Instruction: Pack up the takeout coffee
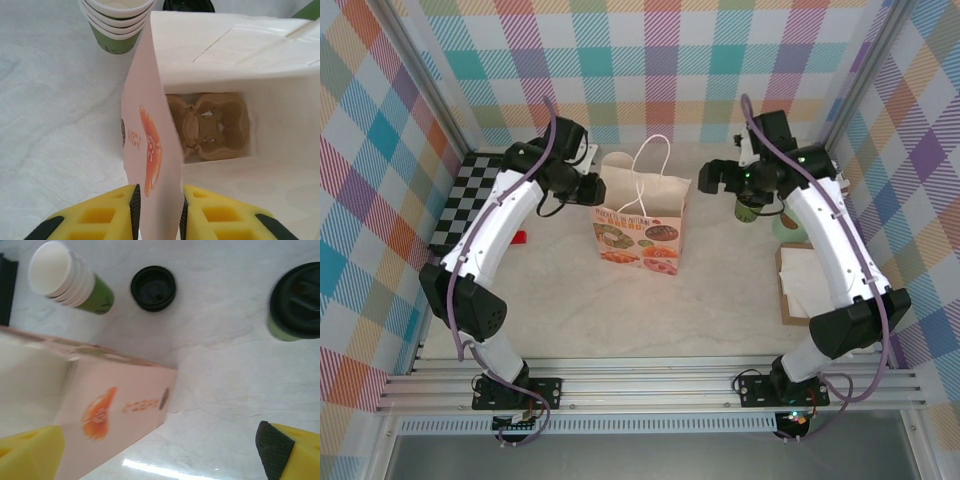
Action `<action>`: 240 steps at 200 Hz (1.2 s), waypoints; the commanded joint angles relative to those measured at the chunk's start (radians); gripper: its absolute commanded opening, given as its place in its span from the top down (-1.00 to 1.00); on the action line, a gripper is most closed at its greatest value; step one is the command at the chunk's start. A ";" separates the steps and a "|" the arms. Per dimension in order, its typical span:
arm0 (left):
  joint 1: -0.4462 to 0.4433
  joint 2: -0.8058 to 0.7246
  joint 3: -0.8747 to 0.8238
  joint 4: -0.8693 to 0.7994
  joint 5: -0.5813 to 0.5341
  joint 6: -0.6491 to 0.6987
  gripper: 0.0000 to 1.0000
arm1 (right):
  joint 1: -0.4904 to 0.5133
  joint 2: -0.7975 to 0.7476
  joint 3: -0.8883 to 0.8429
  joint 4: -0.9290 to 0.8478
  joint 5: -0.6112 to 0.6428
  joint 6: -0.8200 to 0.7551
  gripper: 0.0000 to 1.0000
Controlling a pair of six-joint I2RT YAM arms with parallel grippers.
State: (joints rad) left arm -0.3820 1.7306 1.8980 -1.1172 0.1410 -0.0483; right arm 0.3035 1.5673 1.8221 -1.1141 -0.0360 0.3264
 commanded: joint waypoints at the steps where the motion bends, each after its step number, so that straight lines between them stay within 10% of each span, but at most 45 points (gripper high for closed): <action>1: 0.028 0.020 0.032 -0.034 0.053 0.132 0.48 | -0.062 0.065 0.018 -0.097 -0.013 -0.074 -1.00; 65: 0.089 0.070 0.079 -0.014 0.141 0.349 0.75 | -0.148 0.375 0.276 -0.193 0.080 -0.073 -1.00; 127: 0.098 0.187 0.239 -0.022 0.365 0.520 0.56 | -0.172 0.540 0.411 -0.231 0.254 -0.071 -1.00; 165: 0.112 0.329 0.496 -0.164 0.415 0.499 0.12 | -0.186 0.602 0.477 -0.240 0.248 -0.129 -1.00; 197: 0.162 0.228 0.329 0.043 0.443 0.398 -0.61 | -0.202 0.622 0.472 -0.222 0.254 -0.095 -1.00; 240: 0.192 0.163 0.200 0.207 0.407 0.309 -0.99 | -0.220 0.663 0.462 -0.191 0.267 -0.087 -1.00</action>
State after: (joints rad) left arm -0.2024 1.9400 2.1120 -1.0161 0.5446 0.3241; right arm 0.0990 2.1967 2.2765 -1.3117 0.2173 0.2272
